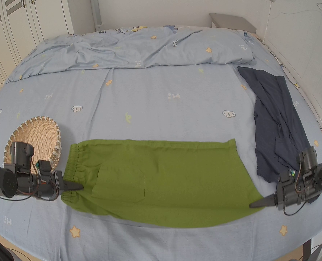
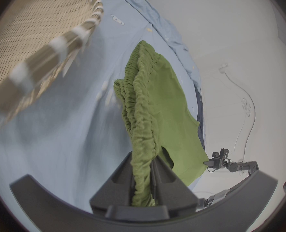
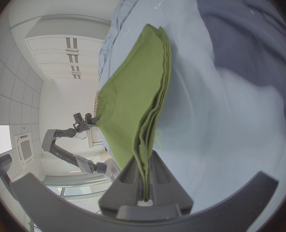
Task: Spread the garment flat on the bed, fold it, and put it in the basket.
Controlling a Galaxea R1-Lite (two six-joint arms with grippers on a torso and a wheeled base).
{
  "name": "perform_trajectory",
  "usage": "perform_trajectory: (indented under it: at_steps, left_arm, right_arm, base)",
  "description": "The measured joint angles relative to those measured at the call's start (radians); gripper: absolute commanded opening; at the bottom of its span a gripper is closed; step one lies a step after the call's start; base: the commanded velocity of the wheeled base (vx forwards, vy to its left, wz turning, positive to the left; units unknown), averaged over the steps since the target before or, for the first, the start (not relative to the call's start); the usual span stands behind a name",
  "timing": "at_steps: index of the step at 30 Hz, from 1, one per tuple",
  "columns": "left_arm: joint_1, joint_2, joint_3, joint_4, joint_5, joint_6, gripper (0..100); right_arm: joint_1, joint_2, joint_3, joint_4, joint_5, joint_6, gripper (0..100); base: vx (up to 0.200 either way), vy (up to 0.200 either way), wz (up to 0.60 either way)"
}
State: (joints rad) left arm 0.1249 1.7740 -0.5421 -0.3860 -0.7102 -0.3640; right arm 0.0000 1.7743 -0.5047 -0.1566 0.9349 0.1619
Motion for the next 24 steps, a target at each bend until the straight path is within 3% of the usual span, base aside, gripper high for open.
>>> perform_trajectory:
  at_steps: [6, 16, 17, 24]
  left_arm:
    - [0.021, -0.049, 0.159, 0.005, 0.000, 0.108, 0]
    - [0.089, -0.078, 0.242, 0.008, -0.004, 0.184, 0]
    - [0.096, -0.079, 0.244, 0.009, -0.005, 0.187, 0]
    - [0.115, -0.084, 0.249, 0.009, -0.003, 0.196, 0]
  right_arm:
    - [0.032, -0.069, 0.189, -0.038, -0.002, -0.039, 0]
    - [0.065, -0.087, 0.401, -0.306, -0.002, -0.051, 0]
    - [0.066, -0.079, 0.412, -0.324, -0.003, -0.053, 100]
    - [0.081, -0.046, 0.451, -0.365, -0.006, -0.052, 100]
  base:
    - [0.000, 0.000, 0.00]
    - [0.000, 0.000, 0.00]
    - [0.000, 0.000, 0.00]
    - [0.000, 0.000, 0.00]
